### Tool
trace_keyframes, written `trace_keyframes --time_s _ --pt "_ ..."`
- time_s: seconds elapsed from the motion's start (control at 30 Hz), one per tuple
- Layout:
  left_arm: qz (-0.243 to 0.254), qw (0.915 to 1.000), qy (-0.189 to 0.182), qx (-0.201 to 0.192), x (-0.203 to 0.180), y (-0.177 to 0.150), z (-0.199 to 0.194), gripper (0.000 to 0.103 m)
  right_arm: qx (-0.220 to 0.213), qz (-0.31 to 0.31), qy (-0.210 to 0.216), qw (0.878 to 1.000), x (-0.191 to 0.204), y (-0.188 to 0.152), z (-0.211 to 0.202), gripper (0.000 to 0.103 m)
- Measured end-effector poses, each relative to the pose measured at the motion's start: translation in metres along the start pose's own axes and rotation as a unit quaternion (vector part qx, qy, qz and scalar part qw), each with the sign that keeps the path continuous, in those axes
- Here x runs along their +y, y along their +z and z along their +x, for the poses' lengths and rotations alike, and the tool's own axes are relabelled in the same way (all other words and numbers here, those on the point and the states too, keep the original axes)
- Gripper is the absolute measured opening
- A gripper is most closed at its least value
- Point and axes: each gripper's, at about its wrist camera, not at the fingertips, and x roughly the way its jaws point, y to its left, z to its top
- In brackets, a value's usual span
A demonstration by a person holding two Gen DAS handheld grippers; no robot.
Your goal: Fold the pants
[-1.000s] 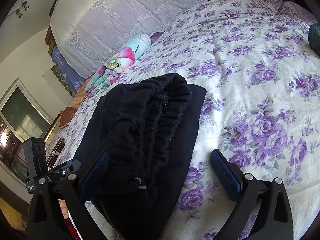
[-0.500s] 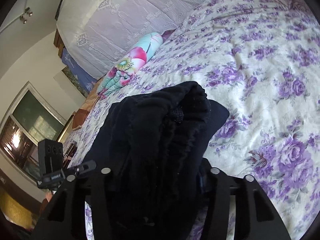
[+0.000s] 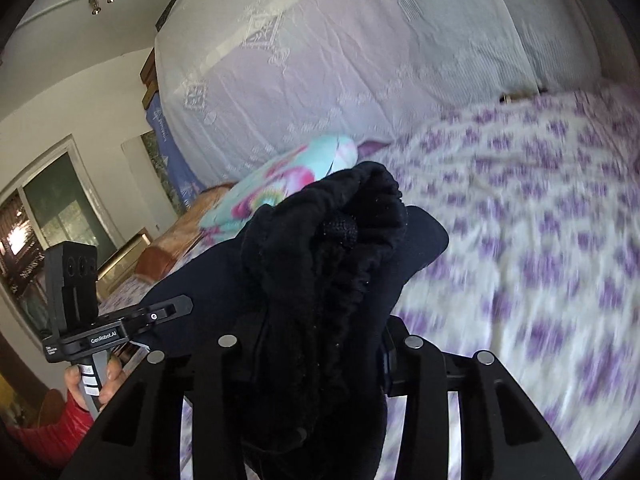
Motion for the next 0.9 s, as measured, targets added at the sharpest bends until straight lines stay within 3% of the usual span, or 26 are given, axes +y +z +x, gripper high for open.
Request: trace_keyframes --time_s 0.33,0.47,0.53,0.63,0.67,0.7,0.73,0.77,0.87,0.9 --pt "0.015 0.9966 0.076 -0.025 0.029 0.130 0.142 0.019 -0.037 -0.007 -0.034 0.999 -0.083 0.123 0.128 0.041" --pt "0.012 0.9950 0.097 -0.021 0.046 0.148 0.205 0.019 -0.034 0.008 -0.049 0.998 -0.125 0.140 0.180 0.041" --pt "-0.001 0.9941 0.108 0.005 0.061 0.142 0.245 0.021 -0.019 0.025 -0.067 0.997 -0.151 0.137 0.209 0.043" --pt "-0.035 0.9876 0.137 0.067 0.089 0.118 0.305 0.029 0.023 0.055 -0.148 0.987 -0.189 0.110 0.255 0.055" --pt "-0.045 0.9828 0.158 0.084 0.098 0.107 0.318 0.046 0.029 0.063 -0.186 0.980 -0.198 0.098 0.265 0.067" --pt "-0.057 0.9819 0.164 0.076 0.106 0.096 0.323 0.056 0.037 0.102 -0.177 0.978 -0.212 0.092 0.267 0.076" --pt "-0.070 0.9822 0.158 0.074 0.111 0.096 0.320 0.057 0.024 0.128 -0.160 0.979 -0.219 0.092 0.260 0.077" --pt "-0.076 0.9814 0.159 0.076 0.113 0.101 0.317 0.066 0.007 0.138 -0.160 0.977 -0.220 0.094 0.251 0.080" --pt "-0.045 0.9722 0.228 0.031 0.104 0.106 0.299 0.083 -0.018 0.067 -0.212 0.975 -0.190 0.099 0.227 0.084" --pt "-0.025 0.9655 0.258 0.022 0.097 0.103 0.295 0.085 -0.033 0.027 -0.232 0.972 -0.172 0.096 0.220 0.094"
